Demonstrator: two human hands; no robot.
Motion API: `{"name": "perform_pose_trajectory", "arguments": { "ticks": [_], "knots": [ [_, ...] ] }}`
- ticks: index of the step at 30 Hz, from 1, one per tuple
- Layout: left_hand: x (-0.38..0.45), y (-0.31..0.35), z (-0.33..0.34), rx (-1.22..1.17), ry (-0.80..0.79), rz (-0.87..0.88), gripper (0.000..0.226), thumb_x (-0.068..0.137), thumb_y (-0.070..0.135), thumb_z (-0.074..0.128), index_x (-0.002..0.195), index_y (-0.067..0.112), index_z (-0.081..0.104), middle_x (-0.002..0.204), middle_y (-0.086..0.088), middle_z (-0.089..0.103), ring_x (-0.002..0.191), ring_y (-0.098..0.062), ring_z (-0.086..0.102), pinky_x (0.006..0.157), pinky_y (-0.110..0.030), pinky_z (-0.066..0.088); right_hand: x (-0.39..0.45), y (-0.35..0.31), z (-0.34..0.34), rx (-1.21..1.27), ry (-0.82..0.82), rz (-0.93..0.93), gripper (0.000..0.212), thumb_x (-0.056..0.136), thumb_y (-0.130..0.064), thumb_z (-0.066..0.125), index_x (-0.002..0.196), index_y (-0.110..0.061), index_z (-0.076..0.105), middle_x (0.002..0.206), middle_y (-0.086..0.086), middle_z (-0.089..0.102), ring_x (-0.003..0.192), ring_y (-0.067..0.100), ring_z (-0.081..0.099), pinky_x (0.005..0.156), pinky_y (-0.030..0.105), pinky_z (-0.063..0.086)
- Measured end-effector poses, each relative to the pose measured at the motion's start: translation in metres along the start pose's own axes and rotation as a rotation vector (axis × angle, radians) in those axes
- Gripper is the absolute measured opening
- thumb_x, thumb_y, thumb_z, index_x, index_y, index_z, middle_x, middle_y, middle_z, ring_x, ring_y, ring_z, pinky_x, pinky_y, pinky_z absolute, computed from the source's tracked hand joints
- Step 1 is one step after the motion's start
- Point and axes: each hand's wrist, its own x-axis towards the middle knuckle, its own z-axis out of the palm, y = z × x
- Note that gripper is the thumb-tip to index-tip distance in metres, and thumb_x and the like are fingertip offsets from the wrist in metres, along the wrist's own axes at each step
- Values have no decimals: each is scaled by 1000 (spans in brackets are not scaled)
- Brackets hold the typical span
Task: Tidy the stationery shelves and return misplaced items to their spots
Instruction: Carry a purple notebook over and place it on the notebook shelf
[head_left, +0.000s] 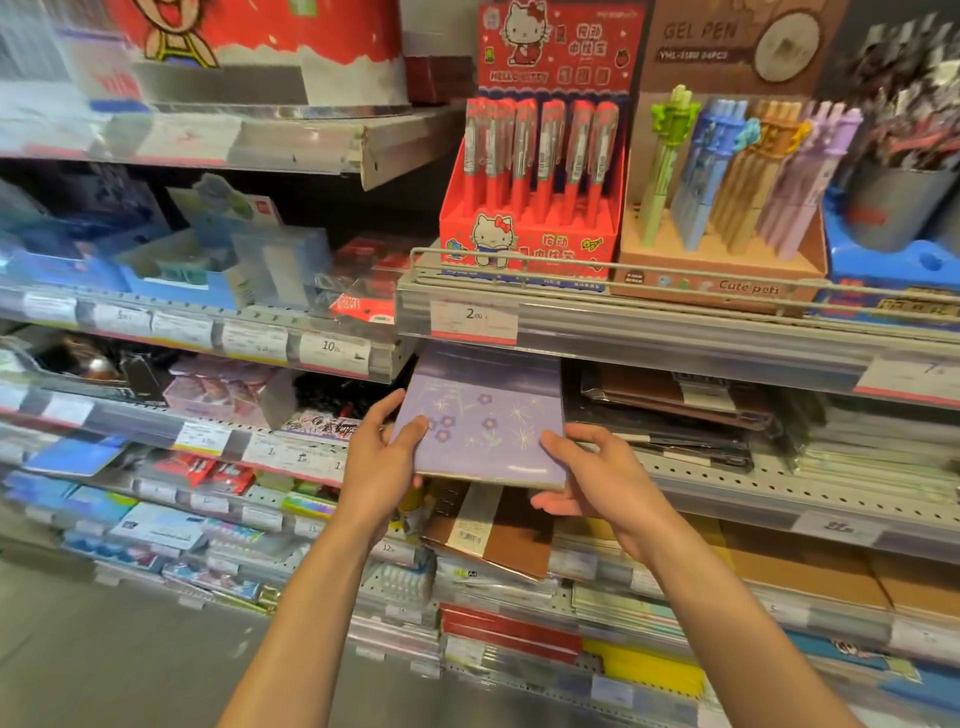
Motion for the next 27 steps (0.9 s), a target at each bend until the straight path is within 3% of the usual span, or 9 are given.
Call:
{"name": "perform_pose_trajectory", "arguments": {
  "ticks": [3,7,10,15,18,20,22,24,27],
  "knots": [
    [6,5,3,19,37,11,37,97,23,61,132,25,48,96,-2,74,58,-14,62,47,-25,50,-2,-1,4,3,52,-63,51,94,-19,67,139,-17,43,92,17,75,71,24,76,58,27,60],
    [-10,-2,-9,-1,-36,47,49,91,24,69,134,30,48,101,13,75,89,-9,72,70,-31,58,5,1,13,-10,149,-150,46,96,-20,65,138,-20,47,86,11,76,62,21,73,63,28,62],
    [-19,-17,-22,10,-40,76,60,83,23,76,137,32,51,115,15,71,100,-12,71,82,-38,59,5,8,15,-104,182,-251,44,99,-23,61,140,-23,46,80,8,76,64,20,74,68,31,63],
    [-9,-21,-24,121,-17,130,55,84,36,75,135,41,54,112,14,68,97,0,66,73,-32,61,4,13,10,-288,107,-316,65,94,-43,63,151,-29,34,82,7,74,65,15,74,79,37,61],
    [6,-20,-21,174,25,183,53,87,38,71,137,36,53,116,10,61,101,6,59,68,-13,54,9,12,12,-390,90,-338,78,90,-46,67,154,-30,27,83,12,69,64,12,73,74,30,60],
    [16,-21,-18,215,52,226,53,88,39,70,138,32,53,129,7,55,114,1,54,82,-11,47,17,11,13,-492,132,-377,77,92,-47,64,155,-28,25,77,7,69,64,9,72,72,28,58],
    [25,-23,-16,237,54,247,54,89,39,69,140,27,52,137,8,50,123,-5,50,90,-10,44,26,8,15,-589,173,-399,77,93,-53,58,157,-26,24,72,4,68,67,9,71,77,36,58],
    [31,-23,-13,247,35,247,57,91,39,67,143,24,49,142,8,48,125,-4,47,82,1,40,32,5,15,-654,193,-405,77,94,-57,52,157,-24,24,69,2,69,69,9,70,79,42,58],
    [40,-24,-8,257,10,257,59,93,43,63,146,26,45,148,10,44,131,-4,42,94,-10,35,36,-1,15,-742,197,-378,72,97,-58,46,156,-25,23,70,-1,72,67,8,70,77,42,60]
  ]
}}
